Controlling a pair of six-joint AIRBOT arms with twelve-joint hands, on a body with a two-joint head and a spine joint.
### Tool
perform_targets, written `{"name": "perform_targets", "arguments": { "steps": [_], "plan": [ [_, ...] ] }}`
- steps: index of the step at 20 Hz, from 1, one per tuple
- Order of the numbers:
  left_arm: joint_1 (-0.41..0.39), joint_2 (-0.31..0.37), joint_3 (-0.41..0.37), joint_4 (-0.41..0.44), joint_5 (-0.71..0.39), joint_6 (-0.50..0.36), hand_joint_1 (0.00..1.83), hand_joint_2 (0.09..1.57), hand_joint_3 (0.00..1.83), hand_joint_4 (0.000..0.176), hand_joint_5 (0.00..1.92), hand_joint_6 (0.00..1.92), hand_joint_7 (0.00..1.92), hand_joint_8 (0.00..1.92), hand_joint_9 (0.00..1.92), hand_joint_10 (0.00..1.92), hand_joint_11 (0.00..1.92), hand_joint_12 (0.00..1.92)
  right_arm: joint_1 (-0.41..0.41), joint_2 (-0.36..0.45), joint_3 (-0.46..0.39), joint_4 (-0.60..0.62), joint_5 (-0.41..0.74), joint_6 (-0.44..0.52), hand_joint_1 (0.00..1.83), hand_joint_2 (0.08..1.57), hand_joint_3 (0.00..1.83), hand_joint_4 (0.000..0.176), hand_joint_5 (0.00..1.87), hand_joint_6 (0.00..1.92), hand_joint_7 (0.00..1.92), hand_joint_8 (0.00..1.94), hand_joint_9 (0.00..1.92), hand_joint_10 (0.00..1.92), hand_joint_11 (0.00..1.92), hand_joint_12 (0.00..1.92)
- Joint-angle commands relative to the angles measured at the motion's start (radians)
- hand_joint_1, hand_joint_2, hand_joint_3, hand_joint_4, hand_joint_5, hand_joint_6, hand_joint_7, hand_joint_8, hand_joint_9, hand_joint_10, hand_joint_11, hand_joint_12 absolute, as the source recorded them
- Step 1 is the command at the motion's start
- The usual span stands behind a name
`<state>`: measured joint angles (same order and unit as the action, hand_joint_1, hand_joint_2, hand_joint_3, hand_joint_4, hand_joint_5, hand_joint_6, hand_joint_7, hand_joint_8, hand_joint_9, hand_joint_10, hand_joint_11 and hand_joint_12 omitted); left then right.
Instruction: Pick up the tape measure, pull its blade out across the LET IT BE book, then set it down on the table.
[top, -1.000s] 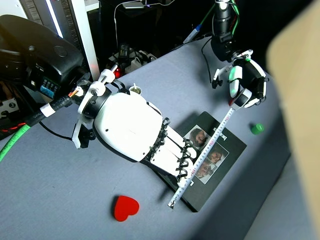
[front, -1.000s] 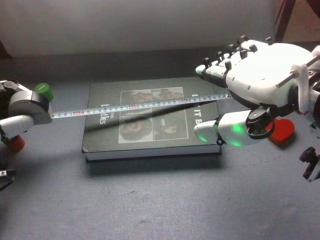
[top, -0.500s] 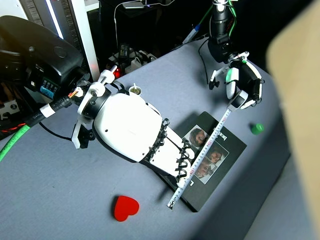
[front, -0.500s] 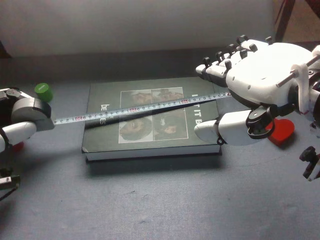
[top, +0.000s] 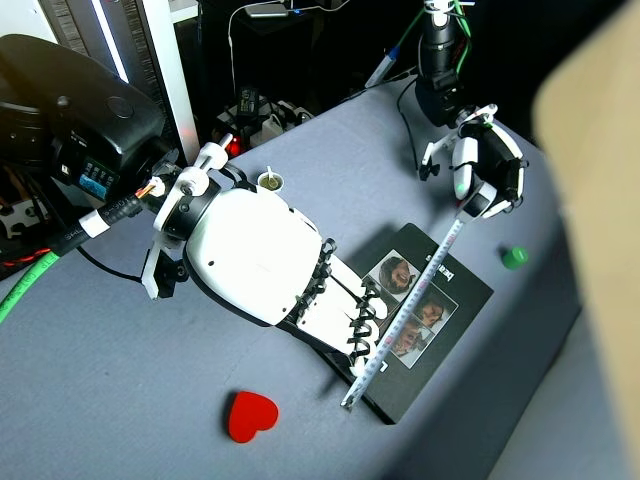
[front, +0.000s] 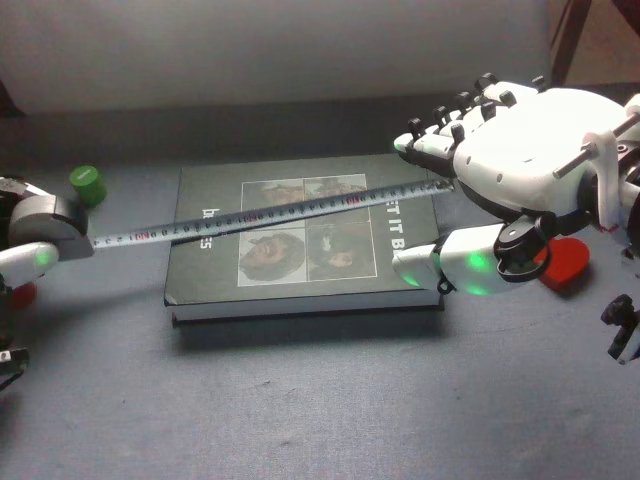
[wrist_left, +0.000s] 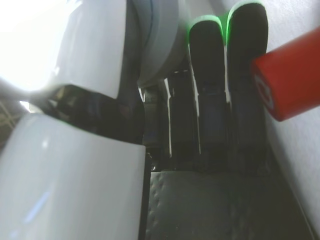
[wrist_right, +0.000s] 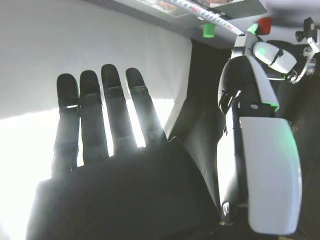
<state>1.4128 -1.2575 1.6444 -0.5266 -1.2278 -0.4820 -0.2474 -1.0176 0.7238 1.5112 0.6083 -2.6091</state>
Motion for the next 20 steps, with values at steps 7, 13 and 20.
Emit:
{"name": "perform_targets", "arguments": {
  "steps": [7,13,20],
  "plan": [
    [0.009,-0.003,0.013,-0.044,-0.126,0.011,1.38,1.12,0.00,0.000,0.86,0.92,0.99,0.98,0.93,1.28,0.93,1.19,0.007,0.005,-0.002,-0.057,0.022,0.007,0.14,1.09,0.00,0.000,0.14,0.00,0.22,0.00,0.18,0.00,0.00,0.63],
    [0.015,-0.008,0.025,-0.026,-0.135,0.006,1.38,1.13,0.00,0.000,0.84,0.94,0.99,0.99,0.92,1.30,0.93,1.16,0.007,0.005,-0.002,-0.058,0.022,0.007,0.14,1.10,0.00,0.000,0.14,0.00,0.20,0.00,0.16,0.00,0.00,0.59],
    [0.021,-0.015,0.037,-0.016,-0.146,0.005,1.37,1.13,0.00,0.000,0.83,0.95,0.99,0.99,0.91,1.29,0.93,1.15,0.006,0.006,-0.002,-0.058,0.022,0.007,0.13,1.10,0.00,0.000,0.13,0.00,0.20,0.00,0.17,0.00,0.00,0.59]
  ]
}}
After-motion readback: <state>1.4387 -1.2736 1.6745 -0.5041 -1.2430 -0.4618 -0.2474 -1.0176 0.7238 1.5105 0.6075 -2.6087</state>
